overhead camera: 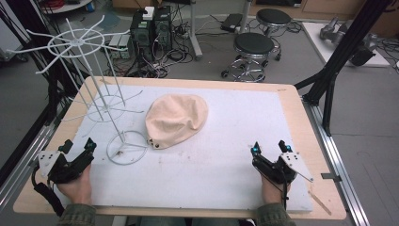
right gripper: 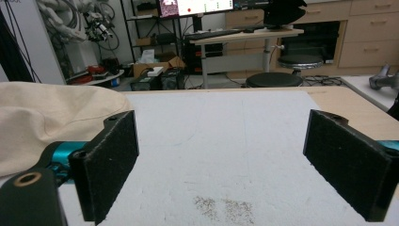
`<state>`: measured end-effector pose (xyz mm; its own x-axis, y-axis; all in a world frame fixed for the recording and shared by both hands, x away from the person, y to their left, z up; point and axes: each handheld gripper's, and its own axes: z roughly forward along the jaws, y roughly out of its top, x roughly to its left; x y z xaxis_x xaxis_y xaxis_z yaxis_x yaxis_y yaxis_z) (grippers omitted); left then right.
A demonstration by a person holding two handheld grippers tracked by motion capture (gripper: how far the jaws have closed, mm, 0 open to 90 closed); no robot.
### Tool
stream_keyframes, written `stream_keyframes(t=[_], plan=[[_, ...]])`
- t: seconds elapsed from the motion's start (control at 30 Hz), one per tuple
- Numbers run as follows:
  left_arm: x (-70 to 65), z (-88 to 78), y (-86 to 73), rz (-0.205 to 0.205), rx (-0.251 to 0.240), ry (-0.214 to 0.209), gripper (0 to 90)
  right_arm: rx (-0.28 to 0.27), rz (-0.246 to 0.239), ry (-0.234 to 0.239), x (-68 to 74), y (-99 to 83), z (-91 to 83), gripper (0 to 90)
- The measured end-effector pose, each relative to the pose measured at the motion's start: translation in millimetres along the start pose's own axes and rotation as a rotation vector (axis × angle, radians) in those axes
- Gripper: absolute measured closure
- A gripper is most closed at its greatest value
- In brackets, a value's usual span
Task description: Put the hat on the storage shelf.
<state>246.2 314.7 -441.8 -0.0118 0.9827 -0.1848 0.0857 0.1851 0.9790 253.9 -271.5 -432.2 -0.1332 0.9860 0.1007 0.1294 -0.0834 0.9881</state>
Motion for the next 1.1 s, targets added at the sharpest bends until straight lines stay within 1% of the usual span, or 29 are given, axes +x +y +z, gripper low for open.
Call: stream_keyframes(t=[0.23,0.3,0.53,0.57,0.8,0.97,1.0,1.1], plan=[[0.2,-1.2,0.4,0.008,-0.005,0.009,24.5,-0.001,0.000,-0.002,-0.7,-0.1,-0.2,9.9],[0.7,-0.9,0.4,0.005,-0.005,0.015,24.6,0.008,0.007,-0.001,-0.3,-0.3,0.2,9.9],[0.4,-0.6,0.3,0.003,-0.003,0.012,24.5,0.018,0.017,-0.009,-0.9,-0.8,0.5,9.9],[0.4,-0.6,0.3,0.003,-0.002,0.012,24.5,0.011,0.010,-0.013,-1.5,-0.7,0.4,9.9],[0.9,-0.6,0.2,0.000,-0.002,0.011,24.5,0.013,0.009,-0.017,-1.5,-0.6,0.8,9.9],[-1.2,-0.6,-0.7,0.001,0.005,0.003,24.5,0.025,0.010,-0.017,-0.7,-0.2,0.1,9.9],[-2.2,-0.5,-1.0,0.001,0.004,-0.001,24.5,0.022,0.002,-0.019,-1.0,0.4,0.4,9.9],[-4.3,0.0,-1.5,0.009,0.006,-0.012,24.4,0.023,0.000,-0.003,0.1,7.0,0.0,10.0]])
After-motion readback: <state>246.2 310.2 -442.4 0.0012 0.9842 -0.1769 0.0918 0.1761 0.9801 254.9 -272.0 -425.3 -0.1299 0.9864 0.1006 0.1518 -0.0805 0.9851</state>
